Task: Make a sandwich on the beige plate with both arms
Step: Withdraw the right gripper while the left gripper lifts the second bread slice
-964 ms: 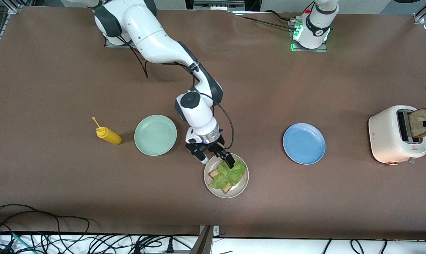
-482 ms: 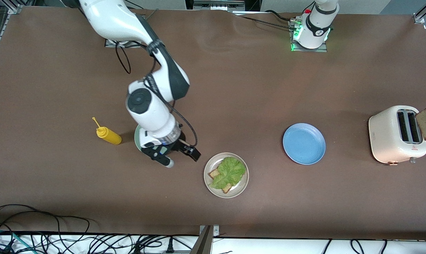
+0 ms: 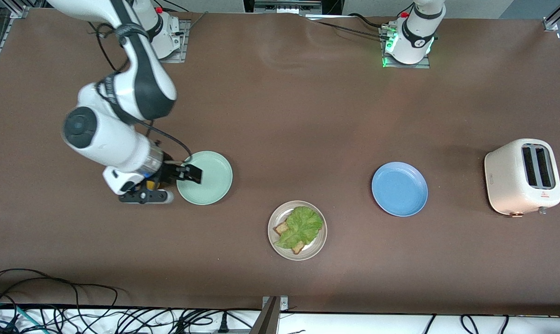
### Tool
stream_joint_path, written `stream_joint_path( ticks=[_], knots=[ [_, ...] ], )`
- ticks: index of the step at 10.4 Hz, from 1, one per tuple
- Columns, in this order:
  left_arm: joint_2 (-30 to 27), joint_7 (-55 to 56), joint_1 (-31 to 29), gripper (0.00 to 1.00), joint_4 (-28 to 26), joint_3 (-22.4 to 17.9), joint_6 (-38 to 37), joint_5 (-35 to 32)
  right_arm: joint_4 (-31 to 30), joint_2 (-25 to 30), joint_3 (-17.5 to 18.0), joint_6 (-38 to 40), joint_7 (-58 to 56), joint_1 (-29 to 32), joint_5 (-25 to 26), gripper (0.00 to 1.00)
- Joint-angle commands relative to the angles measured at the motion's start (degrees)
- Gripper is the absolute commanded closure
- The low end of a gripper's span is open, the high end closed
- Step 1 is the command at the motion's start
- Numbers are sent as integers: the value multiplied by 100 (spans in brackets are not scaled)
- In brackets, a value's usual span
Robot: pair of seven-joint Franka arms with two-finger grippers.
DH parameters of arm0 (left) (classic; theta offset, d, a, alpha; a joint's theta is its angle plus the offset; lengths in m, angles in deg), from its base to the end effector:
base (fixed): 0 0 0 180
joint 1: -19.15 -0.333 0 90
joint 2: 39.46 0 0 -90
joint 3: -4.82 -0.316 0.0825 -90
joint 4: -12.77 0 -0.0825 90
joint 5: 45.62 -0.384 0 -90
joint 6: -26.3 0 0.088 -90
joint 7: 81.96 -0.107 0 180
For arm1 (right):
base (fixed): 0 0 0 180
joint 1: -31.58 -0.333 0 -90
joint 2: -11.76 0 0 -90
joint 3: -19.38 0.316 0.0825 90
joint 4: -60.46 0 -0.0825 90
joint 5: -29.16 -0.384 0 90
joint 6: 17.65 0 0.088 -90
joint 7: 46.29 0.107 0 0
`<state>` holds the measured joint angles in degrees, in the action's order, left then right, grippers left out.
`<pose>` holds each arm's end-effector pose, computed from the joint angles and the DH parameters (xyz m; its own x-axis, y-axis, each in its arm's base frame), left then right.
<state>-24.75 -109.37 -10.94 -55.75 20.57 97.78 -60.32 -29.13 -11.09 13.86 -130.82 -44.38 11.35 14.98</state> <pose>0.5594 0.2033 0.6289 0.9553 -0.1526 -0.2530 -0.1770 -0.9812 -0.0765 0.6468 0.1945 0.4182 0.9909 0.1348 0.0006 0.1324 -0.9727 -0.1903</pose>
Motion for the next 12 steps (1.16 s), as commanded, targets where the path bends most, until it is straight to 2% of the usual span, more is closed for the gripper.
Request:
stream_joint_path(
  ticks=[1, 2, 3, 6, 8, 9, 12],
  knots=[
    [-467, -46, -32, 100, -108, 51, -334, 342, -699, 589, 157, 320, -1967, 535, -94, 0],
    [-573, 15, -24, 100, -108, 51, -431, 623, -883, 694, 157, 418, -2872, 799, -102, 0],
    [-574, 294, -23, 100, -108, 260, -598, 791, -1102, 800, 200, 427, -3952, 1071, -102, 0],
    [-539, 2048, -23, 100, -187, 1471, -775, 802, -1402, 774, 227, 436, -6565, 1783, -382, 0],
    [-426, 2939, 20, 100, -196, 1957, -766, 1046, -1438, 609, 227, 506, -8286, 2214, -812, 0],
    [-381, 3151, 64, 100, -196, 1985, -758, 1248, -1395, 485, 227, 802, -9078, 2443, -1154, 0],
    [-30, 3145, 91, 100, -196, 1976, -557, 1198, -1089, -225, 201, 1277, -11181, 3085, -2033, 0]
  ],
)
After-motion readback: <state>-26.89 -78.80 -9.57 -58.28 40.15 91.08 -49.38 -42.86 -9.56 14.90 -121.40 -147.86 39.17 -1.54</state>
